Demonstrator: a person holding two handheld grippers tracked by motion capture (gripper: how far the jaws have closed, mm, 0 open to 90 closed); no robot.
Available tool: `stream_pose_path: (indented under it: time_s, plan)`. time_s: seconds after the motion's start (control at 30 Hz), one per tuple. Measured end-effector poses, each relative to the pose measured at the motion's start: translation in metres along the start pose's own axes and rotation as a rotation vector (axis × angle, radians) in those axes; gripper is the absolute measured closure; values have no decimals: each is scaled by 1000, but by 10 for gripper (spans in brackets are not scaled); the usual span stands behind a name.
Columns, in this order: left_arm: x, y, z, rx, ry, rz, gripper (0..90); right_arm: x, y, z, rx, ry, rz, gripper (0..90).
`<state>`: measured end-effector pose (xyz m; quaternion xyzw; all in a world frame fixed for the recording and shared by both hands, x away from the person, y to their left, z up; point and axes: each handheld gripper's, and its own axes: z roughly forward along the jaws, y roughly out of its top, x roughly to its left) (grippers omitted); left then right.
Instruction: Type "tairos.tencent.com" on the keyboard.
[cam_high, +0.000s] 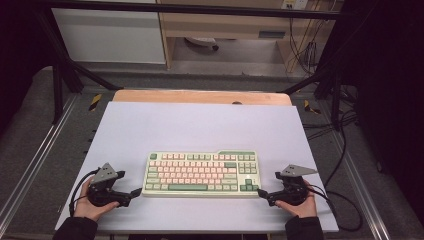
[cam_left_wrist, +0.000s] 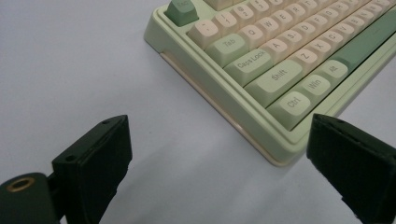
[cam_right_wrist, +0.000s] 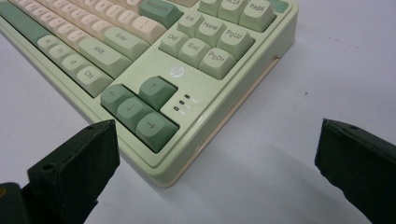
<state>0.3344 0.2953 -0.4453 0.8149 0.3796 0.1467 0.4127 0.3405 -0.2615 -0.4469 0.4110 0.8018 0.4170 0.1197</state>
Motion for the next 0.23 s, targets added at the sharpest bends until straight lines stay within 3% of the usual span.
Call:
stream_pose_path:
  time_s: [0.23]
  plan:
    - [-1,0,0,4,-3,5,72,1,-1,0,5,3,-4,4]
